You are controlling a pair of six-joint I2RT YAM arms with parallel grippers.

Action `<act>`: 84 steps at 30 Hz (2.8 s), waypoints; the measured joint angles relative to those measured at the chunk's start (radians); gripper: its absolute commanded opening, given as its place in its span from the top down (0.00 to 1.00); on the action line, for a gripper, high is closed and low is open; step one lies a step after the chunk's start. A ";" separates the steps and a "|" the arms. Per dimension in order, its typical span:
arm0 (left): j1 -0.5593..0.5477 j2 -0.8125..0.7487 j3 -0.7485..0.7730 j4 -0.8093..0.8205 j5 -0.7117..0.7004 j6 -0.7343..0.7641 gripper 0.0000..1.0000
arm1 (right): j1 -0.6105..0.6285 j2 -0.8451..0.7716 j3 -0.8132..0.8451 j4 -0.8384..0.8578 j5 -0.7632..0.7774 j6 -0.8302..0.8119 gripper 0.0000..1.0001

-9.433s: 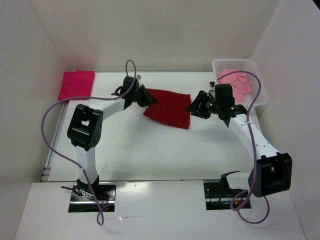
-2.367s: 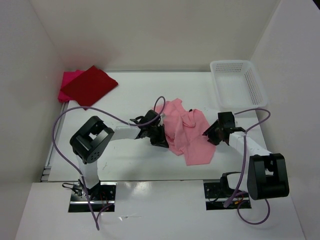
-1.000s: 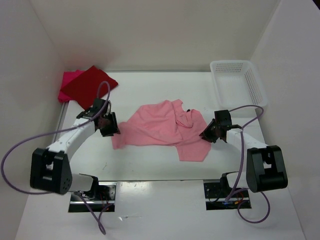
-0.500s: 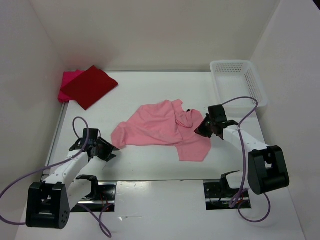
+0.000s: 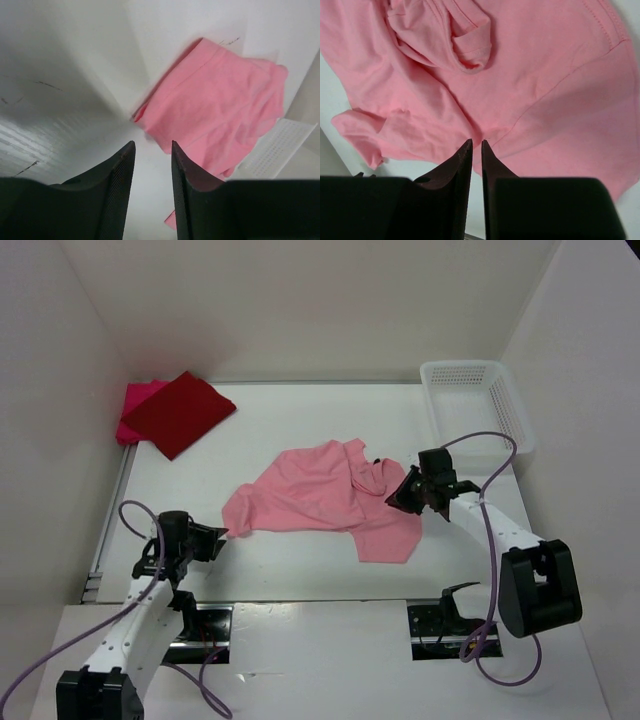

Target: Fold and stack the t-shirts

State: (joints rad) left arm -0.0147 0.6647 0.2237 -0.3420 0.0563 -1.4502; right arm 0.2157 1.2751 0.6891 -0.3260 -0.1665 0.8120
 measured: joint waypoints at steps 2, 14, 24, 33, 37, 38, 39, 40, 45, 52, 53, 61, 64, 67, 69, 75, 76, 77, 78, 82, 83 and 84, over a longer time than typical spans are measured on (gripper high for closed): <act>0.001 -0.005 0.000 0.006 -0.011 -0.016 0.59 | 0.000 -0.009 0.000 0.000 -0.007 -0.002 0.83; -0.010 0.103 0.037 0.003 -0.071 -0.050 0.61 | 0.000 -0.087 0.020 -0.024 -0.034 -0.030 0.81; -0.054 0.194 0.053 0.006 -0.113 -0.051 0.58 | 0.000 -0.089 0.056 -0.042 -0.045 -0.050 0.80; -0.113 0.300 0.111 0.029 -0.151 -0.085 0.68 | 0.000 -0.086 0.061 -0.042 -0.060 -0.051 0.80; -0.116 0.302 0.112 0.029 -0.167 -0.101 0.76 | 0.000 -0.086 0.075 -0.045 -0.060 -0.051 0.80; -0.118 0.312 0.116 0.027 -0.170 -0.101 0.77 | 0.000 -0.086 0.080 -0.047 -0.060 -0.051 0.80; -0.119 0.326 0.122 0.027 -0.173 -0.101 0.77 | 0.000 -0.086 0.087 -0.049 -0.060 -0.051 0.80; -0.120 0.341 0.129 0.026 -0.176 -0.101 0.78 | 0.000 -0.086 0.093 -0.051 -0.060 -0.052 0.80; -0.142 0.365 0.154 0.021 -0.197 -0.102 0.79 | 0.000 -0.089 0.119 -0.057 -0.059 -0.052 0.80; -0.152 0.365 0.154 0.023 -0.211 -0.101 1.00 | 0.000 -0.103 0.122 -0.069 -0.056 -0.052 0.80; -0.152 0.365 0.154 0.025 -0.211 -0.097 1.00 | 0.000 -0.106 0.122 -0.073 -0.054 -0.051 0.80; -0.112 0.432 0.308 0.031 -0.216 0.066 1.00 | -0.024 -0.129 0.059 -0.088 -0.019 -0.041 0.75; -0.055 0.466 0.408 0.054 -0.193 0.193 1.00 | -0.024 -0.128 0.016 -0.103 0.003 -0.021 0.75; 0.056 0.523 0.492 0.089 -0.145 0.309 1.00 | -0.015 -0.126 -0.004 -0.125 0.039 0.003 0.73; 0.152 0.579 0.549 0.112 -0.108 0.390 1.00 | 0.005 -0.125 -0.011 -0.137 0.062 0.021 0.73; 0.298 0.730 0.669 0.152 -0.037 0.545 1.00 | 0.116 -0.124 -0.056 -0.146 0.112 0.108 0.68; 0.309 0.756 0.689 0.156 -0.023 0.561 1.00 | 0.144 -0.124 -0.072 -0.153 0.120 0.126 0.66; 0.318 0.779 0.710 0.160 -0.010 0.571 1.00 | 0.170 -0.126 -0.085 -0.166 0.127 0.143 0.64; 0.325 0.805 0.730 0.166 0.003 0.583 1.00 | 0.187 -0.127 -0.099 -0.169 0.132 0.159 0.60; 0.338 0.853 0.746 0.212 0.063 0.587 1.00 | 0.223 -0.094 -0.142 -0.165 0.127 0.192 0.57; 0.338 0.857 0.742 0.224 0.076 0.587 1.00 | 0.233 -0.066 -0.142 -0.159 0.130 0.196 0.55; 0.337 0.858 0.735 0.234 0.085 0.587 1.00 | 0.248 -0.032 -0.142 -0.147 0.130 0.200 0.54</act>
State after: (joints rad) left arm 0.3222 1.5227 0.9585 -0.1078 0.1413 -0.8631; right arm 0.4641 1.2427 0.5468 -0.4732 -0.0368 1.0122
